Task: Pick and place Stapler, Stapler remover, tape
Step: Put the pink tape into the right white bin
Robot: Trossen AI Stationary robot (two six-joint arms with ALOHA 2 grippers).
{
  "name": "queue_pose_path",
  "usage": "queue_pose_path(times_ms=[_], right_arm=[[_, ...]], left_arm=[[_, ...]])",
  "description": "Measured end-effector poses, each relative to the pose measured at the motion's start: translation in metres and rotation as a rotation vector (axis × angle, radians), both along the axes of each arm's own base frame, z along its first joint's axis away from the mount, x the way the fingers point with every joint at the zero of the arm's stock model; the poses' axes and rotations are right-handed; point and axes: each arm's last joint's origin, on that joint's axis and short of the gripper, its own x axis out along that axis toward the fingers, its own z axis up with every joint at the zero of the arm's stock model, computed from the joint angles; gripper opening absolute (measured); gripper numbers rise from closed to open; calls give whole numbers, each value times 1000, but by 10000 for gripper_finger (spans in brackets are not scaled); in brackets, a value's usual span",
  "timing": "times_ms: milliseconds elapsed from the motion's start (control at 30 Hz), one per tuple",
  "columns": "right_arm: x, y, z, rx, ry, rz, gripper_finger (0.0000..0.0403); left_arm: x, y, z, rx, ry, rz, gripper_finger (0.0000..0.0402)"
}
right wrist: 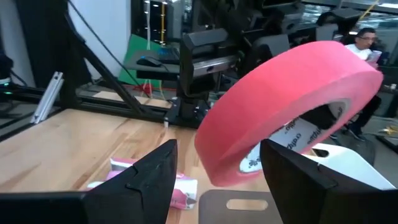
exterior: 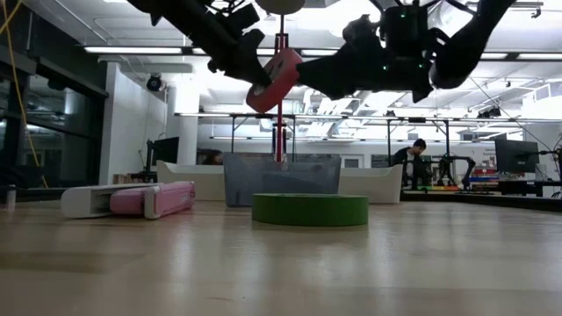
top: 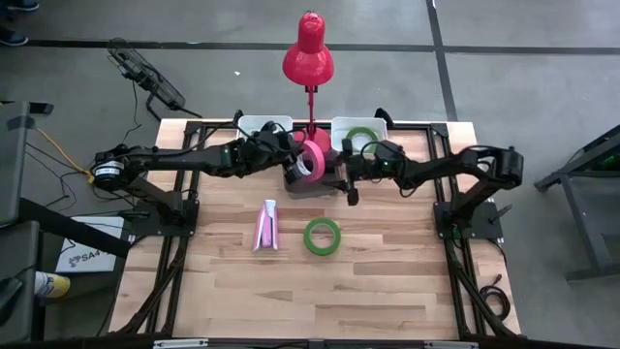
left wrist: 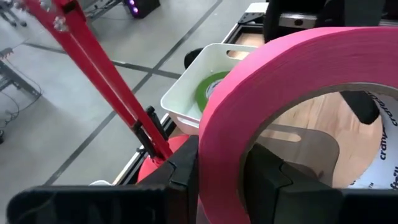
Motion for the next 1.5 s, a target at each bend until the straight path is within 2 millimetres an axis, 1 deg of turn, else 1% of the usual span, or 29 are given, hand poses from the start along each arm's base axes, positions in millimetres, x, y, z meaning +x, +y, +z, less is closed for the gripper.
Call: queue_pose_path(times_ms=[200,400,667,967,1133,1433,1500], right_arm=[[7,0,5,-3,0,88,220],[9,1,11,-12,-19,179,220],[9,3,12,-20,-37,201,220],[9,3,13,-25,-46,221,215],[9,3,13,-28,-46,218,181],[9,4,13,-10,-42,225,80],[9,3,13,-4,-41,225,78]], left_arm=[[1,-1,1,27,12,-47,81],[4,-2,6,57,-26,-123,81],[4,-2,9,75,-45,-129,81],[10,-1,7,92,-63,-137,81],[12,0,5,93,-65,-138,81],[12,-1,6,104,-72,-167,80],[13,-1,6,101,-72,-173,80]])
